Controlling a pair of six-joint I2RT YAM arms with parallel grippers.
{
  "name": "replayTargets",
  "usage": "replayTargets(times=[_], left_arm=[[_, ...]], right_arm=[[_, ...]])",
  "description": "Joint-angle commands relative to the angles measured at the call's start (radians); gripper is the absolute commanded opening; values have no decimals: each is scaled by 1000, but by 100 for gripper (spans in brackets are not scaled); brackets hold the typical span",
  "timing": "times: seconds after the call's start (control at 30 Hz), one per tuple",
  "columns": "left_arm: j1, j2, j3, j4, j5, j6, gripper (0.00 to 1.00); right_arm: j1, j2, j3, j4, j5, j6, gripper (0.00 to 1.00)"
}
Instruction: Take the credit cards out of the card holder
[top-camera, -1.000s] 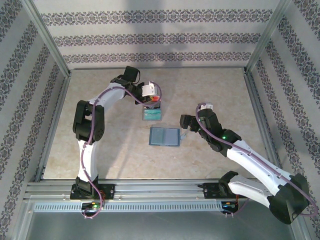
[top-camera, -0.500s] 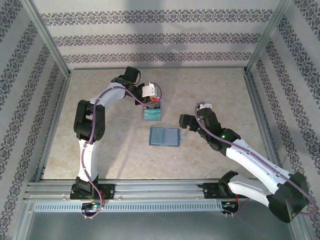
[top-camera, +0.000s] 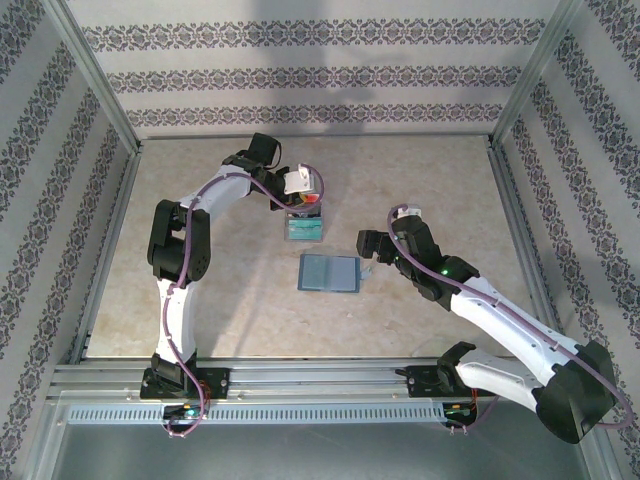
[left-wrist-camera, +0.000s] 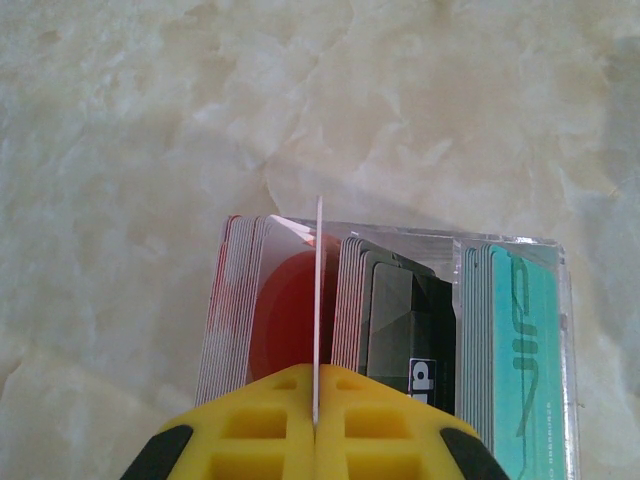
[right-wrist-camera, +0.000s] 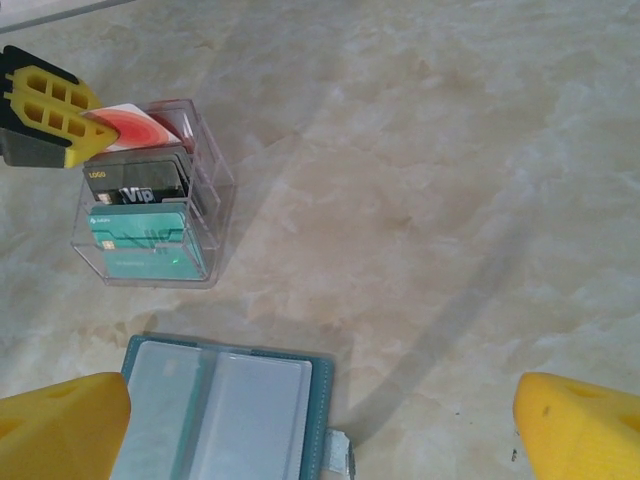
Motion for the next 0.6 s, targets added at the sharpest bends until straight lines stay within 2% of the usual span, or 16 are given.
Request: replayTargets(times=[0.0, 0.13, 0.27, 0.5, 0.57], left_arm=[[-15, 36, 27, 15, 8, -10, 4], [-20, 41, 27, 16, 5, -14, 6], [-21, 38, 32, 18, 6, -25, 18], [-21, 6, 27, 7, -2, -27, 19], [-20, -6, 21, 8, -8, -25, 22]], right_arm=[[-5, 7, 32, -4, -11, 10, 98], [-5, 9, 32, -5, -17, 10, 98], [-5, 11, 31, -2, -23, 11, 98], [-3, 13, 29, 0, -28, 10, 98], [-3, 15, 29, 1, -28, 10, 98]])
